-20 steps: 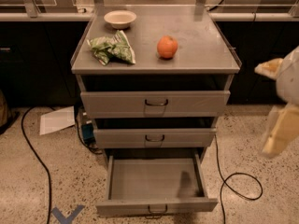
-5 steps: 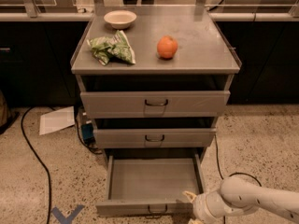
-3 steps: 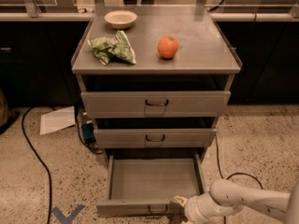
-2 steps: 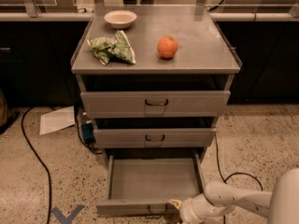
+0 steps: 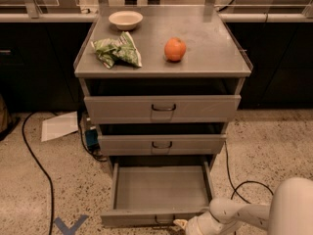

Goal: Close bottom drawer

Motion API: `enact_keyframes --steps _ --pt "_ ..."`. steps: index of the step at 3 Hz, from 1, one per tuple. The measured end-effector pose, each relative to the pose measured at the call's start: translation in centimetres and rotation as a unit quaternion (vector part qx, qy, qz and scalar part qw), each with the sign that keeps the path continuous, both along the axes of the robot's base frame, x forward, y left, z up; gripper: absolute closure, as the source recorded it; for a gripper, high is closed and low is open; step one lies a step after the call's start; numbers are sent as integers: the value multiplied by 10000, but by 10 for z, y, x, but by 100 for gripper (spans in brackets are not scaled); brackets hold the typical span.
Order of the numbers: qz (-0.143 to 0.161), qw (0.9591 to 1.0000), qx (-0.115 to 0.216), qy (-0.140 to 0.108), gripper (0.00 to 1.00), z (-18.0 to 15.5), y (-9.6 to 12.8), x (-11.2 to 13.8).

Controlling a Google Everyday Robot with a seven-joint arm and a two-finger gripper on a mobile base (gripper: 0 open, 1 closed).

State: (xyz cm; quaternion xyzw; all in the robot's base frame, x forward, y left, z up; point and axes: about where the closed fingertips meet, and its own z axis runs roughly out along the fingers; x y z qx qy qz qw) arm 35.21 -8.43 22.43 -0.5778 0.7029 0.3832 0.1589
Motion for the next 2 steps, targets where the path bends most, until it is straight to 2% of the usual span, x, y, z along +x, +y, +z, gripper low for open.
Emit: enact_keyframes --steps 1,2 --pt "-45 9999 -21 112 0 -11 -3 -7" --pt "-85 9999 -84 37 0 -17 -10 5"
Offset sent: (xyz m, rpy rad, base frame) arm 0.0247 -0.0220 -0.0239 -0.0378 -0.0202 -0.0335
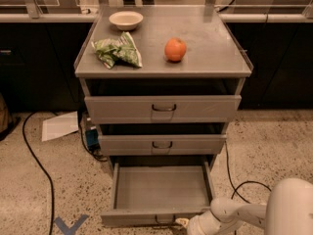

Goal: Close bottom drawer

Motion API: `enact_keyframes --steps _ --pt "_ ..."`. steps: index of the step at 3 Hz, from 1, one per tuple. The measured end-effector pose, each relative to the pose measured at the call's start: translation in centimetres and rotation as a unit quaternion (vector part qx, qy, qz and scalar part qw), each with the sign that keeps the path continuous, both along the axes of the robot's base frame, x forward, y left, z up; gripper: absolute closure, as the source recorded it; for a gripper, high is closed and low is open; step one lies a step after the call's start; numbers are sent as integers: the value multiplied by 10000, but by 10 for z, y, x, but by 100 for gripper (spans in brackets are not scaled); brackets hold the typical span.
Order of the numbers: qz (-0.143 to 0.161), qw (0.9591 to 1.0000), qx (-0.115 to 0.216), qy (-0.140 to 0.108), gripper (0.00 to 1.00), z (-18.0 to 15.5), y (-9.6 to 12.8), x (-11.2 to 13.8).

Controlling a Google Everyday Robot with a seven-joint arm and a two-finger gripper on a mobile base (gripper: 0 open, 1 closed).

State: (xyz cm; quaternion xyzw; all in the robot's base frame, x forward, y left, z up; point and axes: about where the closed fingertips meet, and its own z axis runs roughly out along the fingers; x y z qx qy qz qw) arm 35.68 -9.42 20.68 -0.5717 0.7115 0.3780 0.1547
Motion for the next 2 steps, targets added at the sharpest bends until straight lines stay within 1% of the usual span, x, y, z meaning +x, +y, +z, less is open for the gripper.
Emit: enact_keyframes --steps 1,2 --pt "-52 9997 -71 -246 0 -7 -10 35" --pt "-34 9997 -71 -250 0 -8 -8 36"
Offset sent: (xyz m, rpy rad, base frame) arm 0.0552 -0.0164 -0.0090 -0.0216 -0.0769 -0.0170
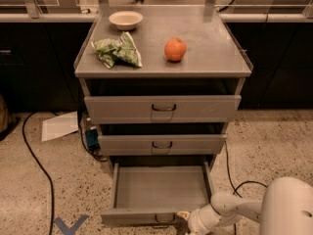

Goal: Close bottom drawer

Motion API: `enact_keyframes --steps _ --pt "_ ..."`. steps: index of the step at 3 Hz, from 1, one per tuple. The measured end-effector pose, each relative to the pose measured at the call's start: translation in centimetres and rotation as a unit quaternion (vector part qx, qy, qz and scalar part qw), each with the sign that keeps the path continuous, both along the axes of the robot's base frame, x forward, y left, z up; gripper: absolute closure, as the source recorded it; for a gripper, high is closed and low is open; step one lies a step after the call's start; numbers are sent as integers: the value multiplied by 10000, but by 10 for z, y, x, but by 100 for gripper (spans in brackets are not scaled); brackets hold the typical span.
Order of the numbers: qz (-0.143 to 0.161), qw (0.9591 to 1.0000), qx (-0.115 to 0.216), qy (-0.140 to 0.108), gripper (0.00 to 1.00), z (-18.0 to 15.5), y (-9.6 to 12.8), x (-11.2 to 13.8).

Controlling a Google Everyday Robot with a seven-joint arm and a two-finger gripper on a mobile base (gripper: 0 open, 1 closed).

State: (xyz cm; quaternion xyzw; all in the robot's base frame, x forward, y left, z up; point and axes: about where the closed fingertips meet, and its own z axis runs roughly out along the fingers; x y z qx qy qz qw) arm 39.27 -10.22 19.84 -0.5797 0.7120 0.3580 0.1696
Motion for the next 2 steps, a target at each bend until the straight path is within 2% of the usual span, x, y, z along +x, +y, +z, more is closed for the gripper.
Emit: enact_keyframes --steps 1,2 --pt "92 9997 30 -203 0 -1 5 47" --pt "92 9997 30 -204 0 -1 5 47"
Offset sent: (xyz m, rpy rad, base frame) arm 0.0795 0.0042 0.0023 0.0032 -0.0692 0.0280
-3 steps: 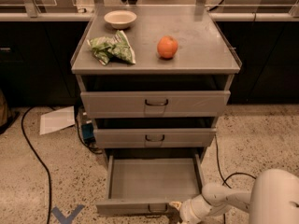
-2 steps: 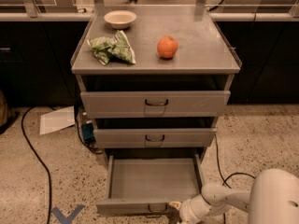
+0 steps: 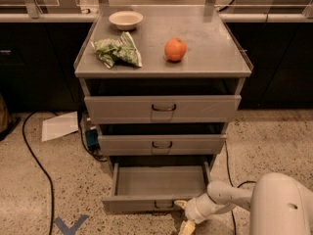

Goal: Close bottom drawer

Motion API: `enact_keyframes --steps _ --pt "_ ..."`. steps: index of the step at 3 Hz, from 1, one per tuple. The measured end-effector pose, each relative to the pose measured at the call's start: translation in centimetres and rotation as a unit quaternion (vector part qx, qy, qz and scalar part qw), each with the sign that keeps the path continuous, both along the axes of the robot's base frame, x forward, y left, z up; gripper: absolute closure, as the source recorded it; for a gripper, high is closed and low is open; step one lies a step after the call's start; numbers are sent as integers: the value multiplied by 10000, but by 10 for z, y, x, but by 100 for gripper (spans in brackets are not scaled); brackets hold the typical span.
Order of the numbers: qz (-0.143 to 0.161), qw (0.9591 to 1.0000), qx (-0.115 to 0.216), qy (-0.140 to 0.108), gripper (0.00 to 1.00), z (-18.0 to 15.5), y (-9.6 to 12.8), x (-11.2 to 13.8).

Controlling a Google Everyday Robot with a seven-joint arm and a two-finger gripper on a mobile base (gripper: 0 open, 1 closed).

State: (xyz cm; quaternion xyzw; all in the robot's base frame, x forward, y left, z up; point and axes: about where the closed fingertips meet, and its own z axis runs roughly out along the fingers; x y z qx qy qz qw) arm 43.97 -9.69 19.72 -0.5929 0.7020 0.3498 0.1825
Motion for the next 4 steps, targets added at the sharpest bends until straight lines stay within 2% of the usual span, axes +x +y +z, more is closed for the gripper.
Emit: enact_keyframes --steps 1,2,3,4 --pt "-18 9999 -67 -89 0 -5 -2 16" --pt "-61 9989 -289 -376 0 0 -12 66" --pt "-62 9988 -307 -376 0 -1 -12 66" --pt "-146 9969 -458 -622 0 0 -17 103"
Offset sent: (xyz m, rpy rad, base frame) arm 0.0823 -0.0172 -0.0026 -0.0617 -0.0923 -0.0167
